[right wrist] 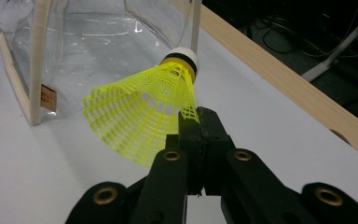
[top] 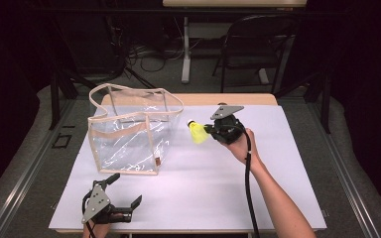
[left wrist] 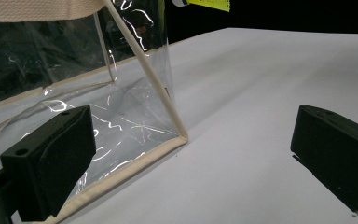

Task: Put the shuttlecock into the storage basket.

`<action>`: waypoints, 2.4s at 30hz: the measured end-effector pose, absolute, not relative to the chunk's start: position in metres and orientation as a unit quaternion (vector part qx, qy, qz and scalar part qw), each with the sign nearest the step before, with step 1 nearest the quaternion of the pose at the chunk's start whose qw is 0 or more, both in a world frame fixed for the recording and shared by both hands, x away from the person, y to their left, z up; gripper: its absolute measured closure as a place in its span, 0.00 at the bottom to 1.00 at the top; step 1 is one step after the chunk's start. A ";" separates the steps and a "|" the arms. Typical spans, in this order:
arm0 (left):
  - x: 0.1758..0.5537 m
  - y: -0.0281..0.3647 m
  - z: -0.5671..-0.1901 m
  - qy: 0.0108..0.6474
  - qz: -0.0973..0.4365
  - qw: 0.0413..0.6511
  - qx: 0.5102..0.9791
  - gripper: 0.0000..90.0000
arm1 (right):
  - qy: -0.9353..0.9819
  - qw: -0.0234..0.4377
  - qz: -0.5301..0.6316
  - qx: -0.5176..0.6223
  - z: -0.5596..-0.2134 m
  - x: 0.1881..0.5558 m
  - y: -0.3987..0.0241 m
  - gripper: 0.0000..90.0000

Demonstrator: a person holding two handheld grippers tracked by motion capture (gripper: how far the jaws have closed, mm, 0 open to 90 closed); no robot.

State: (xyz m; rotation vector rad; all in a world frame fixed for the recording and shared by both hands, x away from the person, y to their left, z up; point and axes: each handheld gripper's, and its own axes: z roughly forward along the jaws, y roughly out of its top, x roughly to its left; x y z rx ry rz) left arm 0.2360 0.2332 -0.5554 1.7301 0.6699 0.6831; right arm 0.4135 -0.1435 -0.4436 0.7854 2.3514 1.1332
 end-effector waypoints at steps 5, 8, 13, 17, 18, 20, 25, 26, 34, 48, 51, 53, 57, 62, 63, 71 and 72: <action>0.235 0.233 -0.555 0.284 0.288 0.549 0.731 0.00 | 0.843 0.209 0.409 0.280 -0.438 0.414 -0.143 1.00; 0.236 0.233 -0.555 0.284 0.288 0.552 0.729 0.00 | 0.843 0.211 0.408 0.280 -0.434 0.414 -0.144 1.00; 0.236 0.233 -0.555 0.283 0.288 0.549 0.732 0.00 | 0.841 0.218 0.411 0.278 -0.427 0.414 -0.146 1.00; 0.236 0.233 -0.555 0.284 0.289 0.550 0.731 0.00 | 0.841 0.221 0.411 0.276 -0.422 0.414 -0.147 1.00; 0.236 0.234 -0.555 0.284 0.289 0.550 0.731 0.00 | 0.840 0.221 0.411 0.277 -0.420 0.414 -0.147 1.00; 0.236 0.234 -0.555 0.284 0.289 0.549 0.731 0.00 | 0.840 0.224 0.411 0.276 -0.417 0.415 -0.148 1.00; 0.236 0.233 -0.555 0.283 0.288 0.547 0.733 0.00 | 0.837 0.227 0.414 0.276 -0.409 0.415 -0.150 1.00; 0.236 0.233 -0.555 0.283 0.288 0.547 0.733 0.00 | 0.837 0.227 0.414 0.276 -0.408 0.416 -0.151 1.00; 0.236 0.233 -0.555 0.283 0.289 0.547 0.733 0.00 | 0.835 0.233 0.415 0.275 -0.398 0.417 -0.152 1.00; 0.235 0.233 -0.555 0.283 0.290 0.550 0.731 0.00 | 0.834 0.235 0.415 0.277 -0.385 0.421 -0.152 1.00; 0.235 0.233 -0.555 0.283 0.289 0.548 0.732 0.00 | 0.833 0.235 0.416 0.277 -0.382 0.422 -0.152 1.00; 0.235 0.233 -0.555 0.283 0.291 0.550 0.731 0.00 | 0.832 0.236 0.419 0.278 -0.379 0.422 -0.153 1.00; 0.235 0.233 -0.555 0.284 0.290 0.550 0.730 0.00 | 0.832 0.237 0.417 0.279 -0.375 0.424 -0.154 1.00; 0.236 0.233 -0.555 0.285 0.290 0.548 0.731 0.00 | 0.830 0.238 0.418 0.282 -0.371 0.427 -0.154 1.00; 0.236 0.233 -0.555 0.285 0.290 0.548 0.731 0.00 | 0.831 0.239 0.418 0.281 -0.369 0.428 -0.154 1.00; 0.235 0.232 -0.555 0.285 0.290 0.548 0.731 0.00 | 0.831 0.238 0.417 0.280 -0.362 0.431 -0.151 1.00; 0.235 0.232 -0.555 0.285 0.290 0.549 0.731 0.00 | 0.831 0.238 0.418 0.280 -0.362 0.431 -0.151 1.00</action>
